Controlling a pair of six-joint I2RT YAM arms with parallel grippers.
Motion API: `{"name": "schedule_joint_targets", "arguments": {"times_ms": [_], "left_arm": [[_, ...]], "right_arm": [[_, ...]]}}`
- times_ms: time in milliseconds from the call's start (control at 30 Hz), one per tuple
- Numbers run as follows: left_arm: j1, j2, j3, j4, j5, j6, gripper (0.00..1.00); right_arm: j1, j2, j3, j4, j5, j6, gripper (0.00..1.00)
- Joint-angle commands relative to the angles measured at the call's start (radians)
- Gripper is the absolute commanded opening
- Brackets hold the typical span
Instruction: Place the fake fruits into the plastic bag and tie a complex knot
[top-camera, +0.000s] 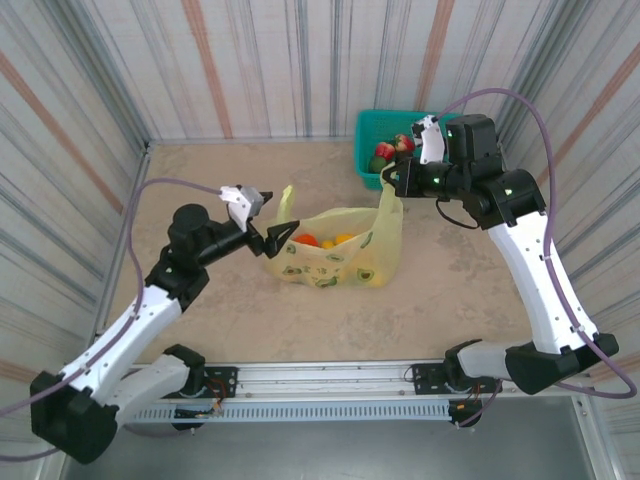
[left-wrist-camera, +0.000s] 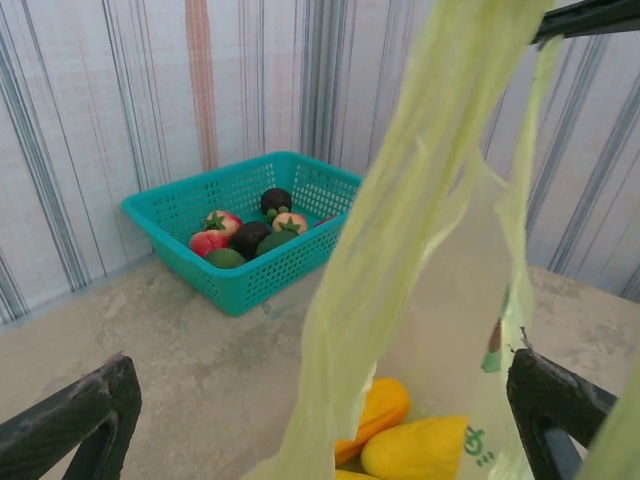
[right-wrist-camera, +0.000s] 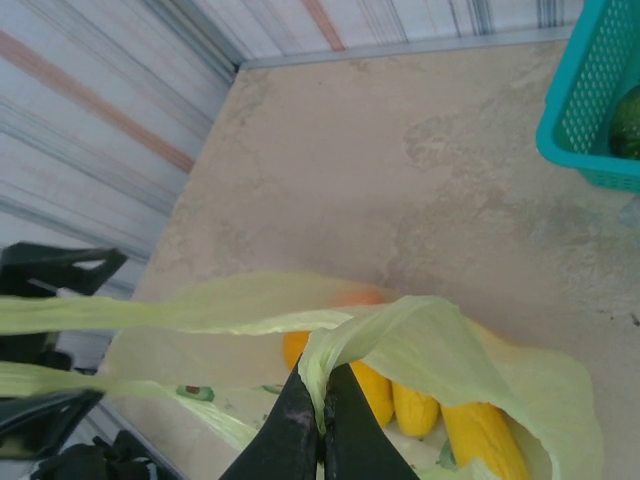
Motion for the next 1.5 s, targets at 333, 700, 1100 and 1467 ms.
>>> {"name": "schedule_joint_targets", "arguments": {"times_ms": [333, 700, 1100, 1467], "left_arm": [[-0.06, 0.182, 0.107, 0.223, 0.048, 0.022, 0.55], [-0.078, 0.207, 0.113, 0.222, 0.008, 0.057, 0.1], [-0.083, 0.194, 0.109, 0.196, -0.014, 0.071, 0.01], [-0.098, 0.189, 0.129, 0.153, 0.012, 0.052, 0.02]], "right_arm": [[0.005, 0.001, -0.004, 0.001, -0.028, -0.019, 0.0], [0.005, -0.014, 0.009, -0.006, 0.115, 0.024, 0.26], [0.204, 0.109, 0.3, -0.123, 0.219, -0.085, 0.5], [0.389, 0.207, 0.264, 0.091, 0.223, -0.191, 0.61]]}}
